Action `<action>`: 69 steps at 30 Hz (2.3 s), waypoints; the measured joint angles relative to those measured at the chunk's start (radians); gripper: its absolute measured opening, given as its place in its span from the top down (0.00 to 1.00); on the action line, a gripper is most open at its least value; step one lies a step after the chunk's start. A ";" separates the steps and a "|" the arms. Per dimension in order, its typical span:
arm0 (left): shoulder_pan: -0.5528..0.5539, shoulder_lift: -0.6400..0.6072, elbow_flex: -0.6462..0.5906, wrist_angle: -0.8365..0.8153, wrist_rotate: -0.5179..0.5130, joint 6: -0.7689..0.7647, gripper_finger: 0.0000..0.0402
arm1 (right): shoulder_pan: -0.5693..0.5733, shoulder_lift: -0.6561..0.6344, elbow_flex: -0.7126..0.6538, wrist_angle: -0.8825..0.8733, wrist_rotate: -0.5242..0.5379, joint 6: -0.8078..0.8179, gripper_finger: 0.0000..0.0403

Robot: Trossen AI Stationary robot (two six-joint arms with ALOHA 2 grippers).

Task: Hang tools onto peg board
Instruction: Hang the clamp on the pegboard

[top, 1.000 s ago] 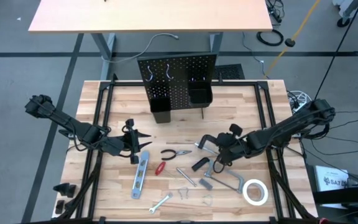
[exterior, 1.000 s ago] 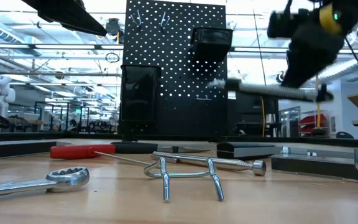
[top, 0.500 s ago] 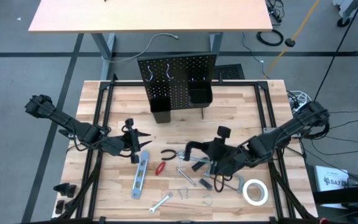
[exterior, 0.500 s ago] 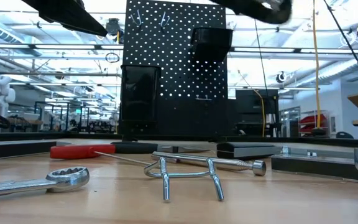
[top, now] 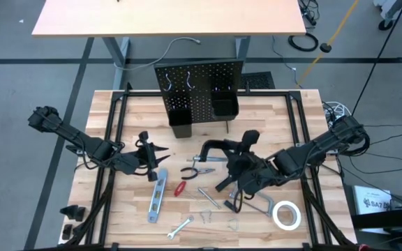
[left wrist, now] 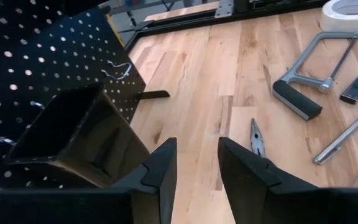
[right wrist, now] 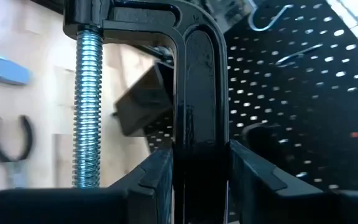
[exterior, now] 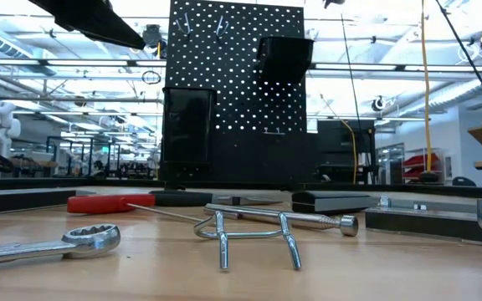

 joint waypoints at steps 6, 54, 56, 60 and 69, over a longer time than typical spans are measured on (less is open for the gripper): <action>0.000 0.000 0.000 -0.009 -0.047 0.000 0.70 | -0.026 0.000 0.000 0.125 0.018 -0.169 0.71; 0.079 -0.354 -0.001 0.178 -0.071 0.470 0.70 | -0.438 0.362 0.357 0.863 -0.146 -1.198 0.71; 0.079 -0.354 -0.001 0.187 -0.070 0.471 0.70 | -0.438 0.367 0.357 0.857 -0.151 -1.198 0.71; 0.079 -0.354 -0.001 0.214 -0.071 0.480 0.70 | -0.438 0.354 0.362 0.854 -0.149 -1.163 0.71; 0.079 -0.354 -0.001 0.258 -0.059 0.497 0.70 | -0.435 0.346 0.359 0.745 -0.203 -1.049 0.71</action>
